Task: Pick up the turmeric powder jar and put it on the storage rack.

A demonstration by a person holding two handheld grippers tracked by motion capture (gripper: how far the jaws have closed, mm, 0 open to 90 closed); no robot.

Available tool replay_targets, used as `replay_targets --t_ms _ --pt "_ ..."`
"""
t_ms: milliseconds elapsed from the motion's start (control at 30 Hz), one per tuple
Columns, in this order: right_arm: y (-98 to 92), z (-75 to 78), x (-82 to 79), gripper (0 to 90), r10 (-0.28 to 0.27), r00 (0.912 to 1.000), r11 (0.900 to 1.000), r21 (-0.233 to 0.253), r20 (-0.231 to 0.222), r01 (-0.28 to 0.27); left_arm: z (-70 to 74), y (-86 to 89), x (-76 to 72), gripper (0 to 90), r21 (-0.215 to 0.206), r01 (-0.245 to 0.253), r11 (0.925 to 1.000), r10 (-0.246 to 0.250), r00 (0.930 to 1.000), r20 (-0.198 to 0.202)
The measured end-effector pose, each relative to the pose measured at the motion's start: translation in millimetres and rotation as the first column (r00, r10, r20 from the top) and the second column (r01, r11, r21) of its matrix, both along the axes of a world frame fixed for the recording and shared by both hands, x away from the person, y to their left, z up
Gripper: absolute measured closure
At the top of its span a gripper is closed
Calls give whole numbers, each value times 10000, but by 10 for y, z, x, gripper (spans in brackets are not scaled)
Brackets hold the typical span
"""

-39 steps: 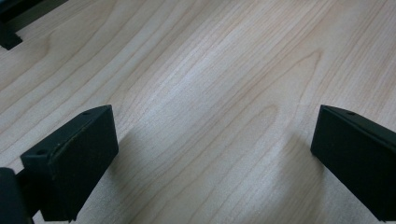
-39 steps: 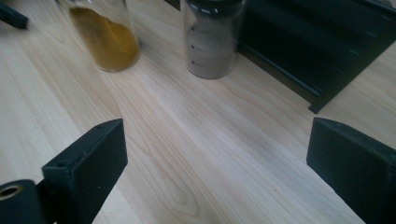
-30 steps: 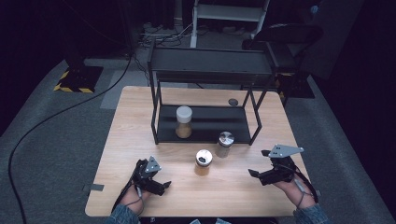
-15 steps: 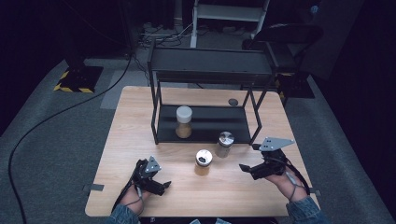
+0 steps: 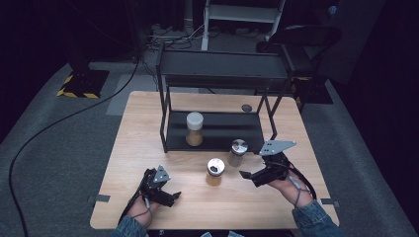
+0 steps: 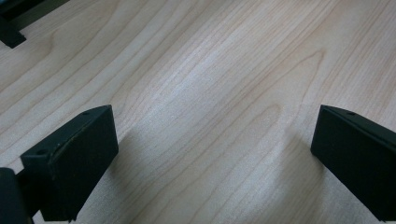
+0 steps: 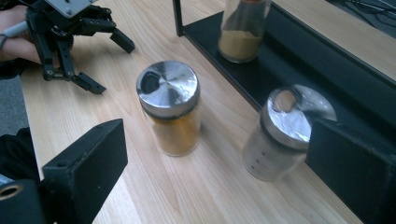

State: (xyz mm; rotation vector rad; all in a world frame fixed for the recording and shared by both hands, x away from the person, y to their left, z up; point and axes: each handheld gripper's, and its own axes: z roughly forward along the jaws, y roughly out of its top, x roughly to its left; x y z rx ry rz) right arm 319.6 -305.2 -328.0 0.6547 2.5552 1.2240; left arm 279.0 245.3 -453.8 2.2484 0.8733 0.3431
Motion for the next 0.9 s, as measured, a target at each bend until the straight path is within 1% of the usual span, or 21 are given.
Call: replay_targets --t_ms 600,900 --pt "334 27 105 50 630 9980 9980 34 -10 -630 0 1 1 6 -2 5 10000 -5 10000 0" --pt "515 9 157 50 842 9964 9964 -81 -63 -843 1 3 2 6 6 20 10000 -20 10000 -4"
